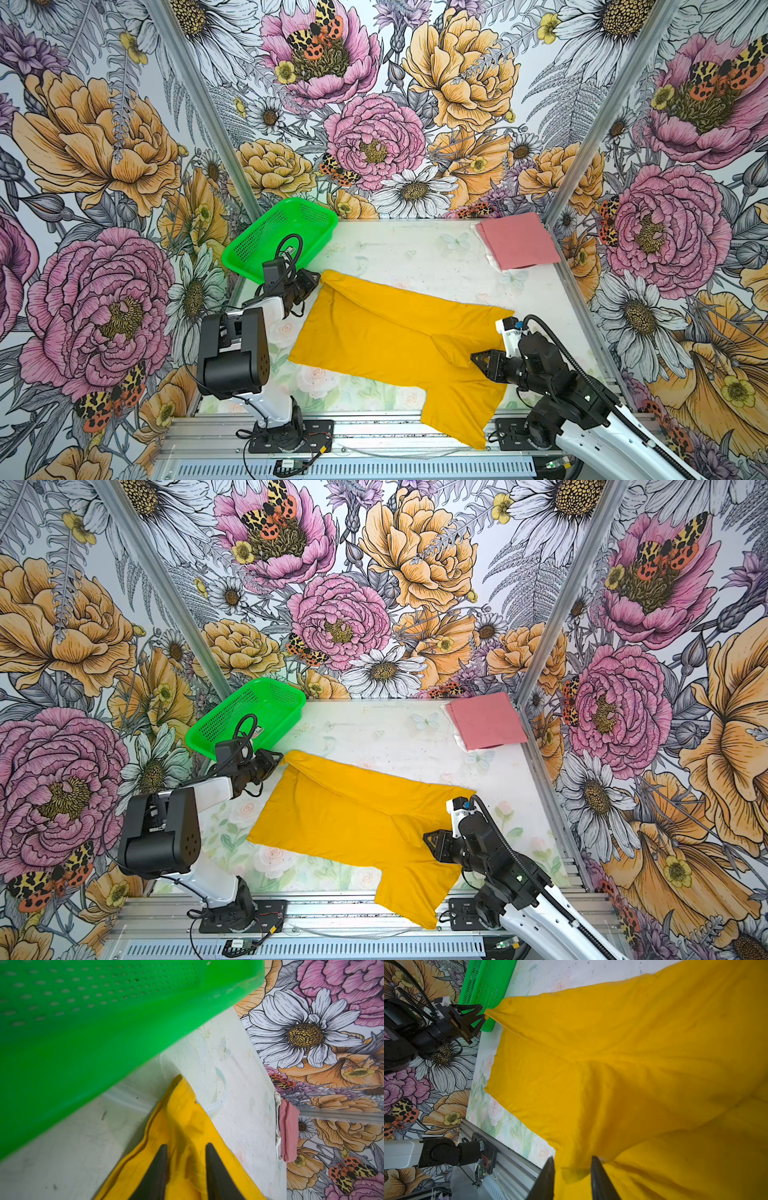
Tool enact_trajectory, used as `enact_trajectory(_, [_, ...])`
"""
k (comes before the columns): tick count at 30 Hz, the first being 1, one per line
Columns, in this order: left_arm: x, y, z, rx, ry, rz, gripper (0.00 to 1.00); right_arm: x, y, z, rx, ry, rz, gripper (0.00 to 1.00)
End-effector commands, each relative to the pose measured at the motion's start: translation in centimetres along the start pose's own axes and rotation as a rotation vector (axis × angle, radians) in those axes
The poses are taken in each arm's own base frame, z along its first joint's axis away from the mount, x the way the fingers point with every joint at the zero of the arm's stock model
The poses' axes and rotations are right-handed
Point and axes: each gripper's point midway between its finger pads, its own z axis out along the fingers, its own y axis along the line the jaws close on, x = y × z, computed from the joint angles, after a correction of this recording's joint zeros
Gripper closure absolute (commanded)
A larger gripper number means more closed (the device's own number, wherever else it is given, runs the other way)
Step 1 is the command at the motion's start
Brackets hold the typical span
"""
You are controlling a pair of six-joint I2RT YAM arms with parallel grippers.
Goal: Fold and stack the t-shirts
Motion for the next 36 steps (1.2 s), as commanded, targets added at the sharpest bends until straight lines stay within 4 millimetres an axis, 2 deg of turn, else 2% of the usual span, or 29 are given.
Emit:
enact_trajectory(1, [-1.5, -3.0, -2.4, 0.046, -0.087, 0.039, 0.29, -2.4, 1.6, -1.8, -0.018, -0.093, -0.043, 0.21])
enact_trajectory(3, [-1.8, -4.6, -3.6, 0.048, -0.097, 0.081, 0.25, -3.5, 2.1, -2.4, -0.004, -0.122, -0.069, 0.19])
enact_trajectory(5, [-2.0, -6.0, -4.4, 0.053, -0.099, 0.114, 0.22, -4.9, 1.6, -2.7, 0.066, -0.160, -0.074, 0.17])
enact_trajectory(7, [-1.7, -7.2, -4.6, 0.071, -0.088, 0.146, 0.20, -6.3, -0.1, -2.3, 0.178, -0.200, -0.043, 0.13])
enact_trajectory(10, [-0.2, -8.3, -3.6, 0.084, -0.021, 0.190, 0.19, -7.9, -3.3, -0.8, 0.327, -0.183, 0.036, 0.12])
enact_trajectory(13, [1.3, -8.0, -2.2, 0.077, 0.037, 0.204, 0.19, -9.8, -5.8, 0.7, 0.370, -0.178, 0.104, 0.12])
enact_trajectory(19, [4.4, -6.9, 0.4, 0.029, 0.121, 0.221, 0.16, -12.6, -11.1, 2.1, 0.438, -0.174, 0.220, 0.12])
enact_trajectory(25, [6.9, -4.7, 2.4, -0.015, 0.157, 0.176, 0.15, -14.0, -13.2, 5.5, 0.431, -0.080, 0.243, 0.12])
enact_trajectory(30, [7.8, -3.4, 2.7, -0.037, 0.153, 0.143, 0.14, -15.2, -15.2, 8.5, 0.459, -0.027, 0.281, 0.13])
enact_trajectory(32, [8.3, -3.1, 2.6, -0.042, 0.163, 0.143, 0.14, -16.1, -15.9, 9.2, 0.488, -0.025, 0.282, 0.16])
enact_trajectory(36, [9.2, -2.5, 1.9, -0.046, 0.173, 0.143, 0.14, -17.7, -17.5, 10.0, 0.556, -0.037, 0.289, 0.56])
